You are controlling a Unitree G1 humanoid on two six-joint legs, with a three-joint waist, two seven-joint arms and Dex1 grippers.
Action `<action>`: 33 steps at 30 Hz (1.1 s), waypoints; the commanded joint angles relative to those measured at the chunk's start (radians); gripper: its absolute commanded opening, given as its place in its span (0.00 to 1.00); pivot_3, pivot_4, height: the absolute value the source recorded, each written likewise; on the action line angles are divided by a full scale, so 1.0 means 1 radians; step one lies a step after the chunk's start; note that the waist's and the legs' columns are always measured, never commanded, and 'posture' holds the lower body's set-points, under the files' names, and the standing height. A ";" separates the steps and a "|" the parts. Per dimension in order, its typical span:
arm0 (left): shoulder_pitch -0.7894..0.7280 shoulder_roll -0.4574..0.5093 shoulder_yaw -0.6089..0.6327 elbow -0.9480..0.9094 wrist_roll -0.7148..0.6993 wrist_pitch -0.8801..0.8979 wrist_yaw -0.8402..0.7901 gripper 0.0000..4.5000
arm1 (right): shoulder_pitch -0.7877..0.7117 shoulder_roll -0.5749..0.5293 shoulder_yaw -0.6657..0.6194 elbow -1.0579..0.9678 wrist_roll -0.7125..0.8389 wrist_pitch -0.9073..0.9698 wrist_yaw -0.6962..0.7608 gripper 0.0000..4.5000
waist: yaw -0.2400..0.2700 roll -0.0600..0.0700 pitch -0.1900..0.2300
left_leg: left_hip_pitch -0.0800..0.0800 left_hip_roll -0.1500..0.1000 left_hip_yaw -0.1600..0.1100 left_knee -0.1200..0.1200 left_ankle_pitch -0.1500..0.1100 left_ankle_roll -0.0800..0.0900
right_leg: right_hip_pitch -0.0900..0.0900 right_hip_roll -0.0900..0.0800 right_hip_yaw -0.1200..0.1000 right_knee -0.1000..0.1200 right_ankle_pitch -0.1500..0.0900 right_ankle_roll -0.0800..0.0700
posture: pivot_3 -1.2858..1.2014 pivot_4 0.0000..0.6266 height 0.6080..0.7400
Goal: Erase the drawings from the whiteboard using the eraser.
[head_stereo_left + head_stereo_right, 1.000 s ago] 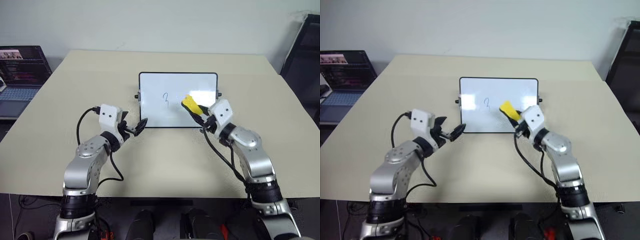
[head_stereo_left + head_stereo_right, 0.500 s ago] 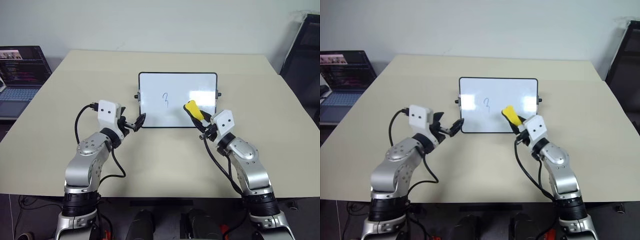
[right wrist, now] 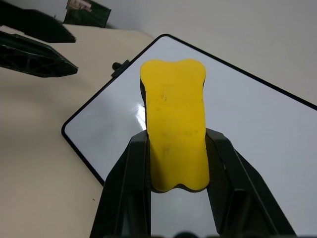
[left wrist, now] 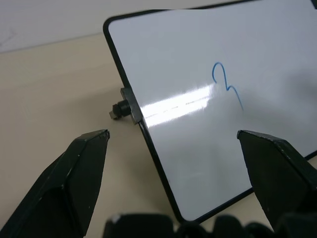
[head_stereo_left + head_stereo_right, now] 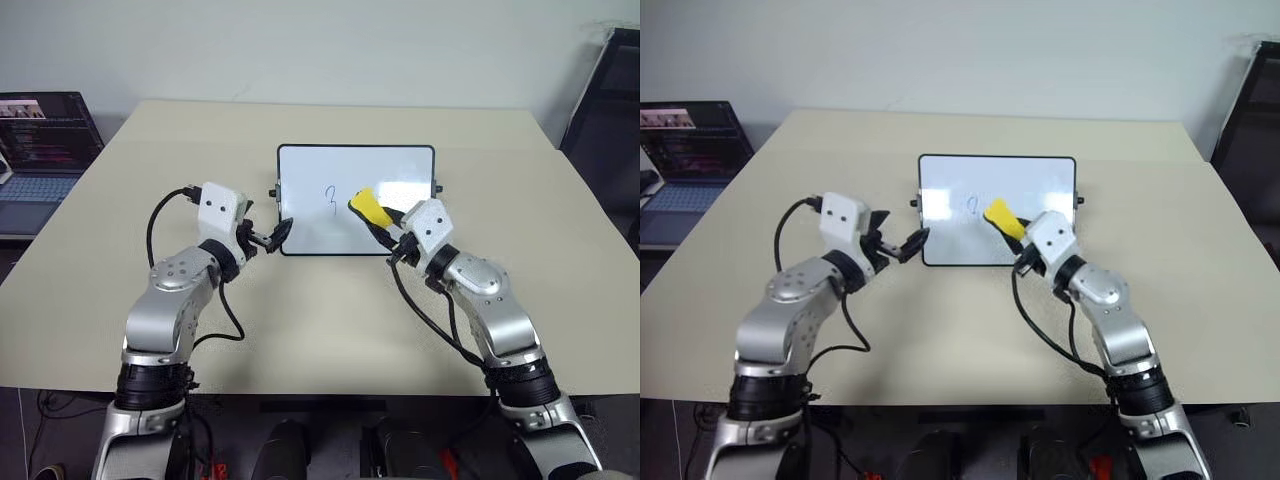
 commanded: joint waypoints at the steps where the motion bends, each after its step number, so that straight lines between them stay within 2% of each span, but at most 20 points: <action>1: -0.049 0.037 -0.015 0.030 0.014 -0.033 -0.052 1.00 | -0.052 -0.035 0.043 -0.024 -0.045 0.022 0.027 0.24 | 0.000 0.000 0.000 | 0.000 0.000 0.000 0.000 0.000 0.000 | 0.000 0.000 0.000 0.000 0.000 0.000 | 0.52 0.24 1.00; 11: -0.138 0.114 -0.081 0.165 0.051 -0.045 -0.177 1.00 | -0.232 -0.095 0.174 0.147 -0.191 -0.022 0.089 0.24 | 0.001 0.000 0.000 | -0.001 0.000 0.000 0.000 0.000 0.000 | -0.001 0.000 0.000 -0.001 0.000 0.000 | 0.52 0.24 1.00; 15: -0.152 0.122 -0.093 0.184 0.063 -0.042 -0.201 1.00 | -0.307 -0.073 0.189 0.230 -0.214 -0.037 0.086 0.24 | 0.000 0.000 0.000 | -0.001 0.000 0.000 -0.001 0.000 0.000 | -0.001 0.000 0.000 -0.001 0.000 0.000 | 0.52 0.24 1.00; 21: -0.148 0.120 -0.107 0.164 0.072 -0.035 -0.218 1.00 | -0.501 0.010 0.196 0.479 -0.242 -0.025 0.069 0.24 | -0.006 0.000 0.000 | -0.001 0.000 0.000 0.000 0.000 0.000 | -0.002 0.000 0.000 0.000 0.000 0.000 | 0.52 0.24 1.00; 33: -0.140 0.119 -0.115 0.140 0.078 -0.033 -0.224 1.00 | -0.637 0.054 0.227 0.786 -0.316 -0.116 0.060 0.24 | -0.007 0.000 0.000 | -0.001 0.000 0.000 -0.001 0.000 0.000 | -0.002 -0.001 -0.001 0.000 0.000 0.000 | 0.52 0.24 1.00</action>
